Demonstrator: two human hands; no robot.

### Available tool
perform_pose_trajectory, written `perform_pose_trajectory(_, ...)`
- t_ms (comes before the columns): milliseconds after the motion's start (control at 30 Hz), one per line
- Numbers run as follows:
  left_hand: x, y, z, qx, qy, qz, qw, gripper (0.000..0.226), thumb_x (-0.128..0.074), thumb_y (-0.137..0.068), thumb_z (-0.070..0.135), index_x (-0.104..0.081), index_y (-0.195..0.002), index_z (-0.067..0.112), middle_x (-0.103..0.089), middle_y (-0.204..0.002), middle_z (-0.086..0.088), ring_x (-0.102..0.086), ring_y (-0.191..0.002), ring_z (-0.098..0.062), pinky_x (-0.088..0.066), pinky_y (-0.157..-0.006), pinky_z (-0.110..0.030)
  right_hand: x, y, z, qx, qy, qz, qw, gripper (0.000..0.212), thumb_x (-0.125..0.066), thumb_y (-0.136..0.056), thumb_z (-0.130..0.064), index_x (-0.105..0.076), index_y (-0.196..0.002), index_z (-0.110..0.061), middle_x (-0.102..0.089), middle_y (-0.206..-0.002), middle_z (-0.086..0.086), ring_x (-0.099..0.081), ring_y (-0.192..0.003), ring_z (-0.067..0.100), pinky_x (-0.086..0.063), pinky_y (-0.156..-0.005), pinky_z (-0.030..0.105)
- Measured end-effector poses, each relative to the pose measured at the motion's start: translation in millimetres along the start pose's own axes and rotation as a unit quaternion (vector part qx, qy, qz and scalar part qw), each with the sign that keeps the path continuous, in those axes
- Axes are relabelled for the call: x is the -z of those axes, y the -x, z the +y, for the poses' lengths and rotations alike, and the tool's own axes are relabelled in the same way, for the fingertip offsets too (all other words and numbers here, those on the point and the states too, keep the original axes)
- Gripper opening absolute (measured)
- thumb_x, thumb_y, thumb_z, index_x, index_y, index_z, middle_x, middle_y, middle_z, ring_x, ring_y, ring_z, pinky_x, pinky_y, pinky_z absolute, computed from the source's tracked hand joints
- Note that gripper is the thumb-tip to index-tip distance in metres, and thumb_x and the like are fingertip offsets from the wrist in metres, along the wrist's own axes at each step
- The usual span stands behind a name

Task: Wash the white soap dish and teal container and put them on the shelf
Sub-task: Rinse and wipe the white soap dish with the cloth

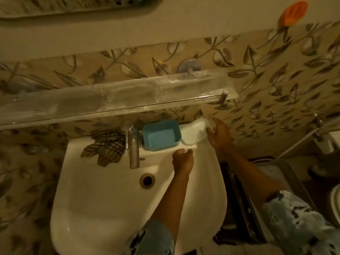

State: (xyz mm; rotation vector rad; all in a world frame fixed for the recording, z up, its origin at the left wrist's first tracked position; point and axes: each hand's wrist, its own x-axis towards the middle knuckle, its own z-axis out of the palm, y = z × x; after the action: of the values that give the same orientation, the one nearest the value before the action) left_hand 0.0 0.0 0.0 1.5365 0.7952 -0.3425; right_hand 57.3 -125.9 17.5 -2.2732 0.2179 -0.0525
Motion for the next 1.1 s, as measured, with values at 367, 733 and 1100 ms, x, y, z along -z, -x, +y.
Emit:
perform_pose_trajectory(367,-27.0,-6.0,13.5,-0.028,0.063,0.087,0.994,0.042,-0.064,-0.086,0.019,-0.054,-0.125,0.008,-0.062,-0.121,-0.016,-0.065,-0.104,-0.032,-0.053,-0.092,-0.046,-3.6,-7.7,9.3,0.014,-0.028,0.001,1.0,0.029,-0.051,-0.093,-0.001,-0.063,-0.119,0.003,-0.068,-0.111,0.022,-0.064,-0.103,0.035,-0.048,-0.084,0.032)
perform_pose_trajectory(733,-9.0,2.1,-8.8,-0.055,0.111,0.101,0.987,0.014,-0.068,-0.084,0.014,-0.062,-0.096,0.009,-0.069,-0.103,-0.012,-0.069,-0.091,-0.026,-0.058,-0.082,-0.036,5.1,25.2,23.6,0.03,-0.104,0.023,0.994,0.028,-0.056,-0.088,-0.008,-0.067,-0.111,0.005,-0.07,-0.106,0.02,-0.067,-0.1,0.034,-0.055,-0.084,0.04)
perform_pose_trajectory(1100,36.6,34.8,-26.7,-0.048,0.185,0.08,0.978,0.011,-0.071,-0.082,0.012,-0.066,-0.092,0.013,-0.069,-0.099,-0.01,-0.07,-0.088,-0.025,-0.058,-0.069,-0.023,0.3,77.7,18.6,-0.13,-0.225,-0.068,0.963,0.041,-0.049,-0.092,0.003,-0.052,-0.132,-0.007,-0.056,-0.125,0.014,-0.058,-0.108,0.033,-0.061,-0.064,0.041)
